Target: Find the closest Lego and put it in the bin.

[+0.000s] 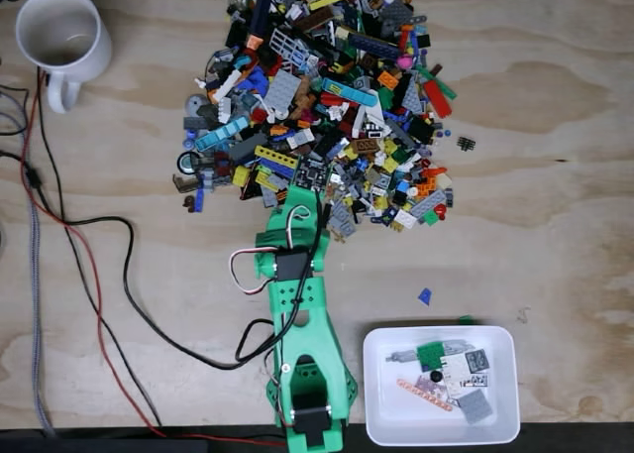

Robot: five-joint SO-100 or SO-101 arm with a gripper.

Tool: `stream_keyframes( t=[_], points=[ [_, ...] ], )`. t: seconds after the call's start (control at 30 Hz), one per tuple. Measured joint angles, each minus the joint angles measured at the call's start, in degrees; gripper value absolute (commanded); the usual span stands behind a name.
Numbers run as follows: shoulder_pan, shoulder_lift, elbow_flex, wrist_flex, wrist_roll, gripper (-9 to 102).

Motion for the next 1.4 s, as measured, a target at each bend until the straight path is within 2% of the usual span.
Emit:
stream_keyframes(
  t=[0.2,0.5,0.63,0.8,1.07,1.2,1.4],
  points=[
    [5.0,3.2,0.0,1.2,-1.5,11],
    [5.5,3.3,0.0,1.2,-2.3,11],
    [5.6,0.1,-1.1,0.7,1.4,14],
    [2.5,-15.0,-7.7,-0.7,19.2,14],
    [5.2,-40.4,-29.6,-1.9,45.3,17],
    [6.4,-48.3,-35.9,-1.9,50.5,17],
    [6.7,-52.3,-37.4,-2.7,52.8,17]
  ],
)
